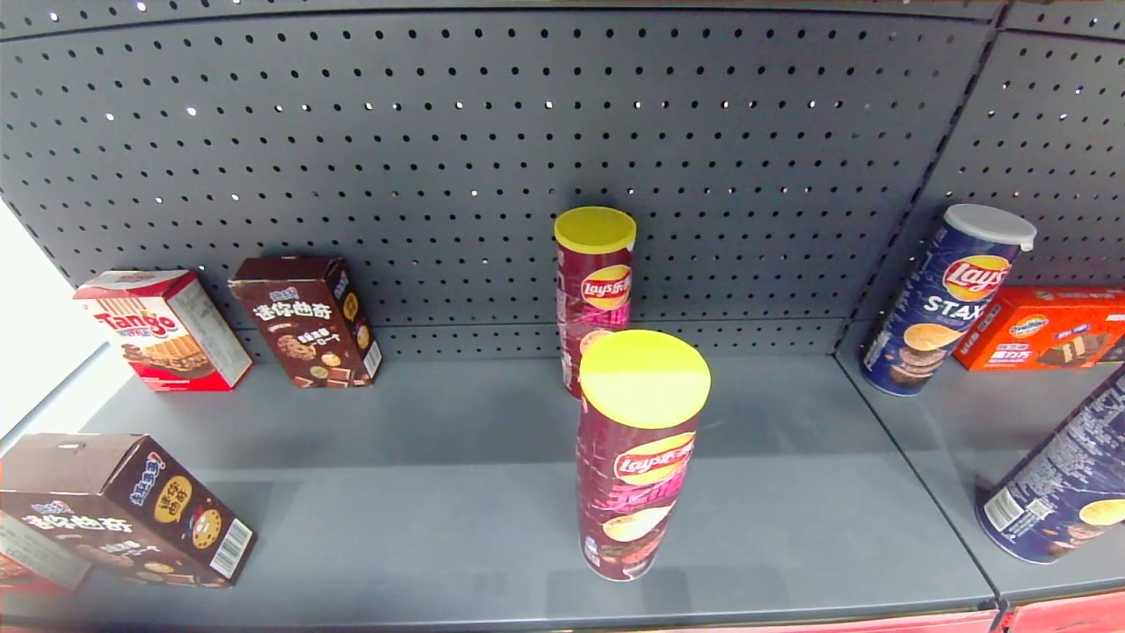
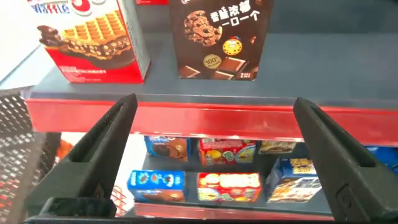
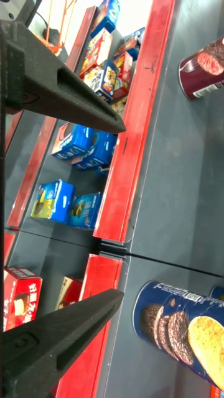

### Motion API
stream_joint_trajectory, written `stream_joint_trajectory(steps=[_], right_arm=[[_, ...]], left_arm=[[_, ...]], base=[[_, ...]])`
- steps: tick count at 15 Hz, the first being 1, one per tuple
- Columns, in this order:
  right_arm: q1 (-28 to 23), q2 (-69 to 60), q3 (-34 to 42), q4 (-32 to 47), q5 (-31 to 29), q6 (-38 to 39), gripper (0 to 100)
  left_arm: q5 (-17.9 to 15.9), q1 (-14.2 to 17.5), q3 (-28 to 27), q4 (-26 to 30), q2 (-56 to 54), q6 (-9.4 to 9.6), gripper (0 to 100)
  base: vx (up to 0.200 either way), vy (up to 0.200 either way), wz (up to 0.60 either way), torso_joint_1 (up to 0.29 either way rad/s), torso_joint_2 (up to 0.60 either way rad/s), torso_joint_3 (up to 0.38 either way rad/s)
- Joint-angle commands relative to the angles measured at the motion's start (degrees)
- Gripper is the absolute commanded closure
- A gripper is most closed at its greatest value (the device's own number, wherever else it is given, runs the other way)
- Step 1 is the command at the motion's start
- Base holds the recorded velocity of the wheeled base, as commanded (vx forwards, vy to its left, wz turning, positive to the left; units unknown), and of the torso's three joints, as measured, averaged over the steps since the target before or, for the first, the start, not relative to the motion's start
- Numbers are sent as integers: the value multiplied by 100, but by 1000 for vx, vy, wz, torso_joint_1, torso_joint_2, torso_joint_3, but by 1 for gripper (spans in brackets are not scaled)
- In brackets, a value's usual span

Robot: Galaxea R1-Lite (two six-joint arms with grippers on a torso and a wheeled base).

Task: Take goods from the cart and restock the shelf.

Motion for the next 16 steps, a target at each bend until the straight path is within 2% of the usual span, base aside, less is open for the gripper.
stream_joint_trajectory(steps=[1,2,3,4,5,6,7,8,11,12,16], right_arm=[[107,7,-9,2,23,-24,0],[142,7,-26,-6,-30,-33,0],[-7,315,-861,-103,-91,-24,0],[-51,1466,-1916,-6,-30,2,0],[63,1677,-2145,99,225,2,0],[151,1748,-2241,134,550,-33,0],[134,2073,-2382,90,920,-42,0],[186,2530,-2760,55,1051,-129,0],[318,3505,-3507,46,1254,-305,0],[380,3980,-3806,46,1368,-551,0],[898,4753,-3981,20,1544,-745,0]], left_arm=[[14,4,0,-15,13,-39,0],[6,-5,0,-15,13,-31,0],[-56,-5,0,-6,13,22,0],[-161,-5,-9,-6,13,154,0],[-390,-5,-9,2,13,338,0],[-504,-5,-9,2,13,374,0],[-504,-5,0,2,13,382,0],[-504,-5,0,2,13,382,0],[-144,-5,0,2,13,347,0],[-135,-5,0,2,13,347,0],[-144,-5,0,2,13,321,0]], base=[[0,0,0,0,0,0],[0,0,0,0,0,0],[0,0,0,0,0,0],[0,0,0,0,0,0],[0,0,0,0,0,0],[0,0,0,0,0,0],[0,0,0,0,0,0],[0,0,0,0,0,0],[0,0,0,0,0,0],[0,0,0,0,0,0],[0,0,0,0,0,0]])
